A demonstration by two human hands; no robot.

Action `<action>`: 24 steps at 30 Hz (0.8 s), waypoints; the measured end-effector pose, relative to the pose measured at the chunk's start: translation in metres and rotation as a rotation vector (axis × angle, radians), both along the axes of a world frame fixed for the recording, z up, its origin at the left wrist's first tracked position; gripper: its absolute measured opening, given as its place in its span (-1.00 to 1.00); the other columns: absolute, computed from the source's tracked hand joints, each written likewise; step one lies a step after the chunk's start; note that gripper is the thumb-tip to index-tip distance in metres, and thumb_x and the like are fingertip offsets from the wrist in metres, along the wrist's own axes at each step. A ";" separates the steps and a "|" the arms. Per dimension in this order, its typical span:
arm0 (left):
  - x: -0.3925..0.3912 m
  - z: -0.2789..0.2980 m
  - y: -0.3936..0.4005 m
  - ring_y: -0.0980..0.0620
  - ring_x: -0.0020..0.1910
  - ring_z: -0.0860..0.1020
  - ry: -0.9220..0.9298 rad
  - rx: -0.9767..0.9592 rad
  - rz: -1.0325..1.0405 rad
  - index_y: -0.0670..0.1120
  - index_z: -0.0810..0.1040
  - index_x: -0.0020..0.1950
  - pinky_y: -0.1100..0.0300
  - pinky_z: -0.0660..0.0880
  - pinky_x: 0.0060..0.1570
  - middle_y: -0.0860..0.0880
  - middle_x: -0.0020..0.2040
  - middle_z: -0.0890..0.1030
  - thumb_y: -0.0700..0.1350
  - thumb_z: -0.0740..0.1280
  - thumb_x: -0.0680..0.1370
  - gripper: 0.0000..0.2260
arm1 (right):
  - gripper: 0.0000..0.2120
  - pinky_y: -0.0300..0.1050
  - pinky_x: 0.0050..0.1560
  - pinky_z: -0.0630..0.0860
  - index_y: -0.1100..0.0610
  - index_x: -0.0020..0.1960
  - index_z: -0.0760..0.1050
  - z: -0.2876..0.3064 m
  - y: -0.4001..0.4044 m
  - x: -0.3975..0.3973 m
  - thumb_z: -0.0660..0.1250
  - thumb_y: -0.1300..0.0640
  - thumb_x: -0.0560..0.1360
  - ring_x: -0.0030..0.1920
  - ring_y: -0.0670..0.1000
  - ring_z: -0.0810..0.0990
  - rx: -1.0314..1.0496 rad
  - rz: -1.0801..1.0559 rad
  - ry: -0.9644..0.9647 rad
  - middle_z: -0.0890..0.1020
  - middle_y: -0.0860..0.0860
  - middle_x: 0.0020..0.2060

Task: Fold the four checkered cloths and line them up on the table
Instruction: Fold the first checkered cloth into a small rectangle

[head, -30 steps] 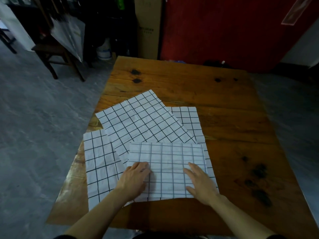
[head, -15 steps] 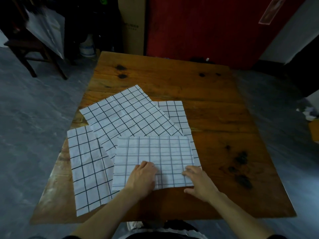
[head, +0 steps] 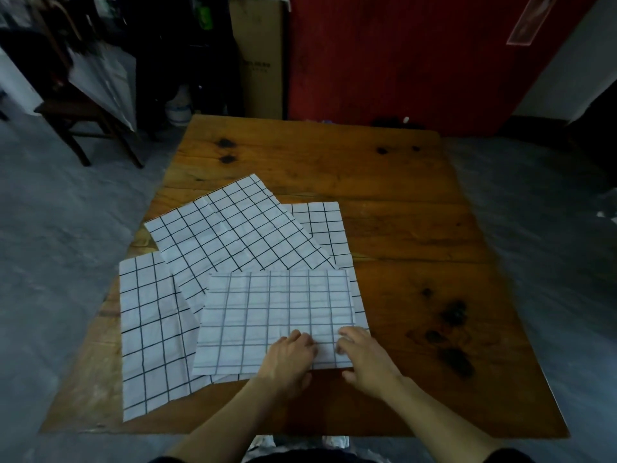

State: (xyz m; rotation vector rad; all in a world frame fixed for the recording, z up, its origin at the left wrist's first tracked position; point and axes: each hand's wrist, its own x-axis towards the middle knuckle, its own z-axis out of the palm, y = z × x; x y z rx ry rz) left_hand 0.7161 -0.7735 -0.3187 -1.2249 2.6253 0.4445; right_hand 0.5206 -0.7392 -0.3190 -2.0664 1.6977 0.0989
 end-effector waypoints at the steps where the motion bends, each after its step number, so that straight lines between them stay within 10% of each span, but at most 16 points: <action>1: -0.002 0.000 0.001 -0.09 0.33 0.36 0.005 -0.007 0.001 -0.10 0.45 0.34 0.01 0.39 0.29 -0.09 0.37 0.41 -0.08 0.32 0.56 -0.65 | -0.61 -0.11 0.49 0.14 -0.02 0.27 0.45 -0.001 0.000 -0.002 0.44 0.08 0.48 0.54 -0.01 0.11 -0.005 0.003 -0.006 0.22 -0.06 0.52; 24: -0.009 0.021 -0.020 -0.03 0.25 0.40 0.143 0.002 0.039 -0.12 0.57 0.19 0.08 0.46 0.19 0.01 0.27 0.45 -0.08 0.32 0.53 -0.74 | -0.59 -0.08 0.50 0.14 -0.08 0.35 0.43 0.000 -0.003 -0.015 0.38 0.06 0.53 0.46 -0.09 0.21 -0.086 -0.051 -0.073 0.35 -0.11 0.42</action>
